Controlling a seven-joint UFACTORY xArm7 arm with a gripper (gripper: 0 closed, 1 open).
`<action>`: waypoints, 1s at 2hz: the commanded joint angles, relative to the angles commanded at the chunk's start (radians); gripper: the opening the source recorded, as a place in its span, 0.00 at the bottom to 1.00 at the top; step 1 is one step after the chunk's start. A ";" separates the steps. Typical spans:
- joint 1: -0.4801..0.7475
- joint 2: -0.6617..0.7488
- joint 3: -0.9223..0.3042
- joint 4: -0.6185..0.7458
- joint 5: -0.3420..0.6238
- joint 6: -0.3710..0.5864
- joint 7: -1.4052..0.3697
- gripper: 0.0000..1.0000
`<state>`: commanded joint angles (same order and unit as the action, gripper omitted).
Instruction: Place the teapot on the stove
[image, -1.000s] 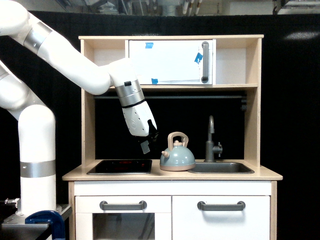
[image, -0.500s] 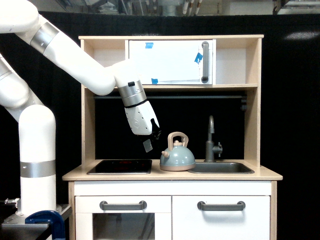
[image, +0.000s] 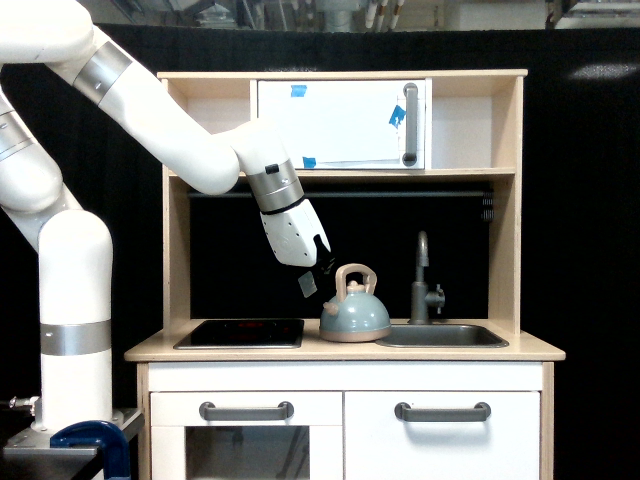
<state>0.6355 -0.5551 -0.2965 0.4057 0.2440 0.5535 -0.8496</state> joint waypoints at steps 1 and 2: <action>0.048 0.051 0.002 0.033 0.036 -0.037 -0.013 1.00; 0.117 0.099 -0.025 0.069 0.105 -0.070 -0.064 1.00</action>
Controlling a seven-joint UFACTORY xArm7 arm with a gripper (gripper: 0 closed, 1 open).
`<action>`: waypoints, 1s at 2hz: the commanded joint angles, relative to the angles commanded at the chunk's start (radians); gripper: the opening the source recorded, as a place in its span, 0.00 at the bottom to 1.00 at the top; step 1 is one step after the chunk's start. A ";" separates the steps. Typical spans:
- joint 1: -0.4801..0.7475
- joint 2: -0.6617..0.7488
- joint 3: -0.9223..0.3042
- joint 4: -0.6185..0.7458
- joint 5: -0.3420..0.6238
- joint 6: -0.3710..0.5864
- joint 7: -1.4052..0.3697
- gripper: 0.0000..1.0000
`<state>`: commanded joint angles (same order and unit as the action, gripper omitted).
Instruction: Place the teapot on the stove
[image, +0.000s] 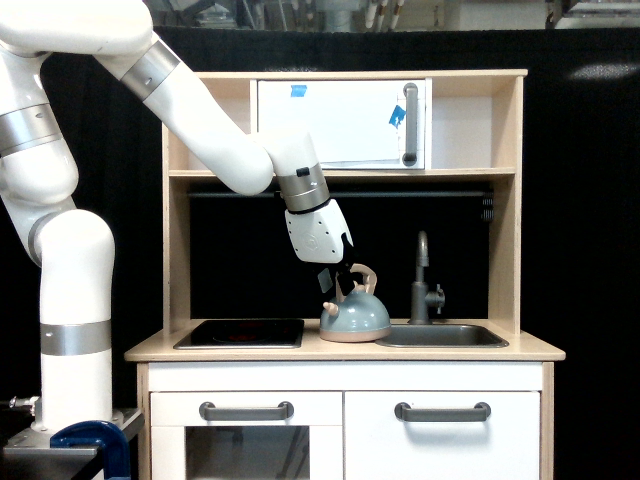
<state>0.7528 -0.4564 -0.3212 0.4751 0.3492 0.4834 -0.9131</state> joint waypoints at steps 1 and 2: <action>0.135 -0.023 -0.158 -0.036 0.173 -0.095 -0.183 1.00; 0.201 0.032 -0.198 0.026 0.207 -0.069 -0.237 1.00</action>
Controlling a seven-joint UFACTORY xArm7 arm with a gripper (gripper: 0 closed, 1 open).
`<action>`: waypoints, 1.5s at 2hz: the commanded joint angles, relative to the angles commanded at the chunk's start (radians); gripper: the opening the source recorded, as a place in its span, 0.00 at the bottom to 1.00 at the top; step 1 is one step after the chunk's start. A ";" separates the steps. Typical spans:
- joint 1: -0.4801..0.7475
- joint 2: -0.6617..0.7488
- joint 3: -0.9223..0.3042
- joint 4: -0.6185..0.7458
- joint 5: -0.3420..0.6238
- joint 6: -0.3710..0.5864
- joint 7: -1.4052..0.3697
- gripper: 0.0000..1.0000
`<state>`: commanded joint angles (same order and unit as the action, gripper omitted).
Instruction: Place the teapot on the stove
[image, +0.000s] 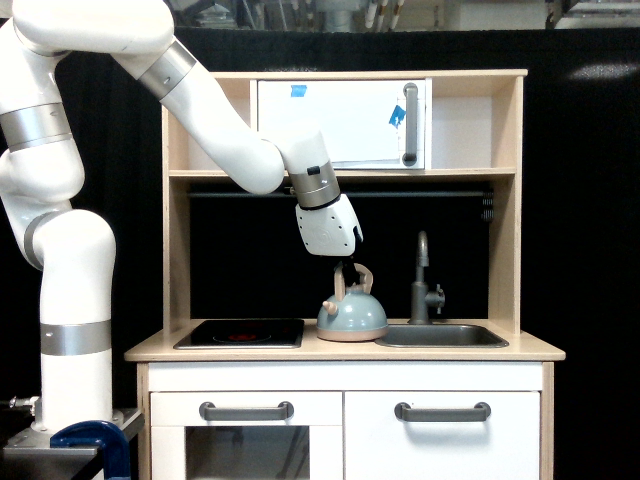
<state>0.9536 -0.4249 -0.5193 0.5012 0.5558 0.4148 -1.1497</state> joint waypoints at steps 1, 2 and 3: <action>0.042 0.014 -0.019 0.011 0.044 -0.016 -0.025 0.00; 0.034 0.030 -0.004 0.021 0.030 -0.008 -0.003 0.00; 0.031 -0.006 -0.075 0.051 0.003 0.103 -0.120 0.00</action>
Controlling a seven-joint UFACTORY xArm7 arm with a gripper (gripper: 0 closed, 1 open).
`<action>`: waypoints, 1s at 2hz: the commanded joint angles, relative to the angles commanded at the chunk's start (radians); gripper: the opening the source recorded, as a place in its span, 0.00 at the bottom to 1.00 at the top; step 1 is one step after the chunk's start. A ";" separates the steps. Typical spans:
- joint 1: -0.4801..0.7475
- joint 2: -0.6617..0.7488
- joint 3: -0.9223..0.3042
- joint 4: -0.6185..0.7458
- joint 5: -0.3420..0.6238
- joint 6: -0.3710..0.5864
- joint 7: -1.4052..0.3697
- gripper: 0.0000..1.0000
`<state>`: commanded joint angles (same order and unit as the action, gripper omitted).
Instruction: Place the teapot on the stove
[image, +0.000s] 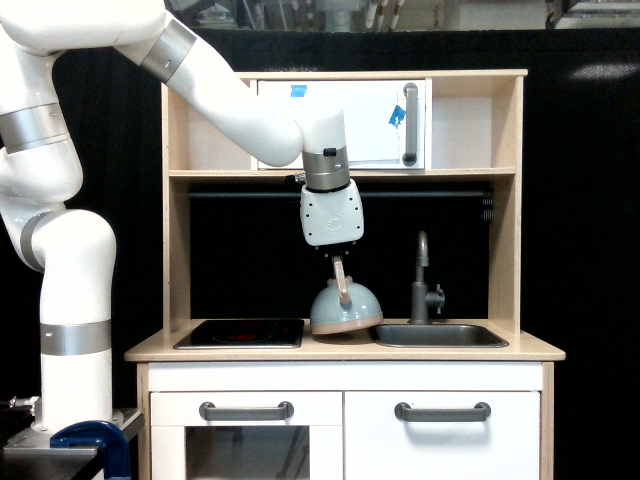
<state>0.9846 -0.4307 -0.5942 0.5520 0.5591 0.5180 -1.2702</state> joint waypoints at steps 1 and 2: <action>0.028 -0.005 -0.128 0.109 -0.087 0.302 -0.264 0.00; -0.104 -0.164 0.016 0.023 -0.304 0.408 -0.221 0.00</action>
<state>0.8810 -0.5948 -0.5783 0.5750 0.2549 0.9258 -1.4911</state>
